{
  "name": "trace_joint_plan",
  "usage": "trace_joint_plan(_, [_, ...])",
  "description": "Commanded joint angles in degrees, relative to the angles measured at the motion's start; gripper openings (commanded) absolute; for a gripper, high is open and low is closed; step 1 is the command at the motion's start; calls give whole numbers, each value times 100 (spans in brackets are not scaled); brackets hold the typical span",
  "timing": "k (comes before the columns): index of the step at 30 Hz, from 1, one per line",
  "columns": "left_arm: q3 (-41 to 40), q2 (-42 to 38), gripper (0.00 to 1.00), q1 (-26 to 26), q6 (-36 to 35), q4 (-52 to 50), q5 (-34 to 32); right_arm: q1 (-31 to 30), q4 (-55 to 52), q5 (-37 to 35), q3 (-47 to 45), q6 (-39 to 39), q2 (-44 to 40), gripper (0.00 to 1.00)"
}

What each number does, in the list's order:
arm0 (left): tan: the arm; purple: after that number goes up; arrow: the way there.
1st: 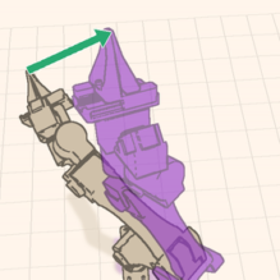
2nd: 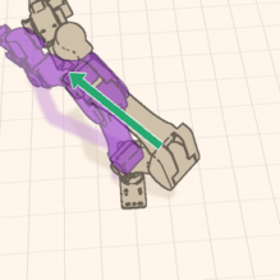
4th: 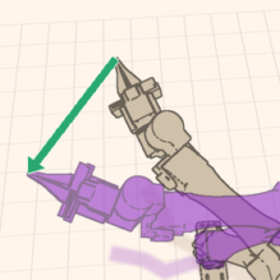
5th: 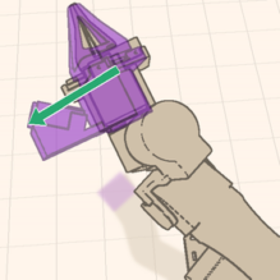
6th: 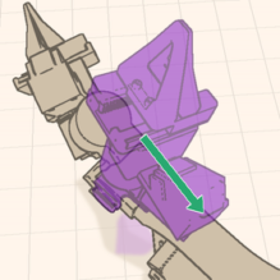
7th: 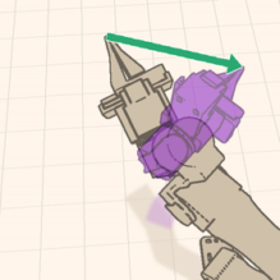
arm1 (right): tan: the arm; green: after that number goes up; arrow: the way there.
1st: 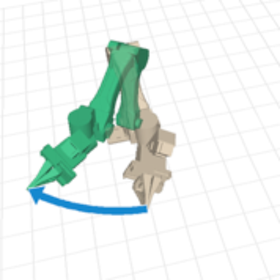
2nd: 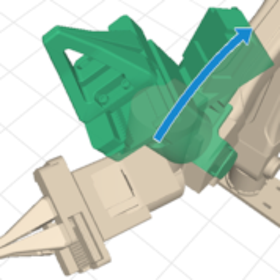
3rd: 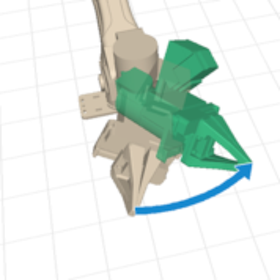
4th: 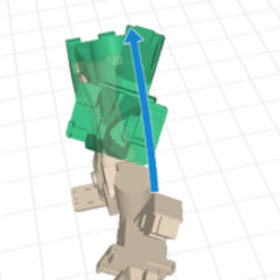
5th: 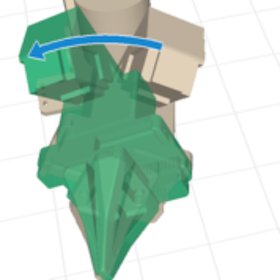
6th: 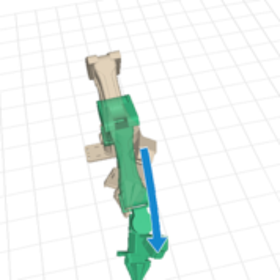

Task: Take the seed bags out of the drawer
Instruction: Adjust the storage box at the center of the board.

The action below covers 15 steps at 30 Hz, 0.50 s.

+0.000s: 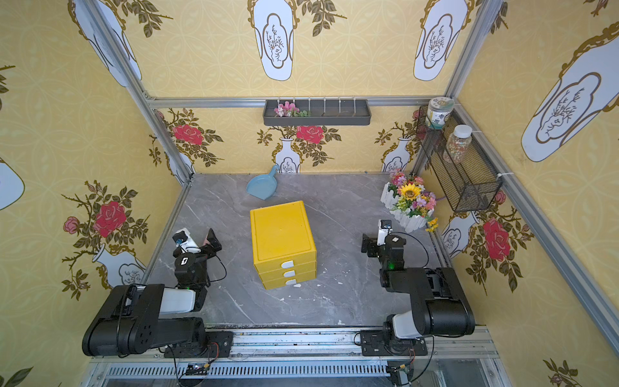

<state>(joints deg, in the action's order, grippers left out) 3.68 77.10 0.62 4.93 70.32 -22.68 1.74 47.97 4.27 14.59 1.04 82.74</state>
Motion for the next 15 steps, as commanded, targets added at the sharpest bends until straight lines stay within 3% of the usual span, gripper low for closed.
trace_joint_plan(1, [-9, -2, 100, 1, -40, 95, 35, -14, 235, -5, 0, -25, -16, 97])
trace_joint_plan(12, [-17, -32, 100, 3, -40, 95, -2, 32, 242, 48, -8, 2, -24, 97])
trace_joint_plan(15, [-114, -271, 100, 0, 104, 7, -299, 61, -446, -550, 220, 294, -422, 97])
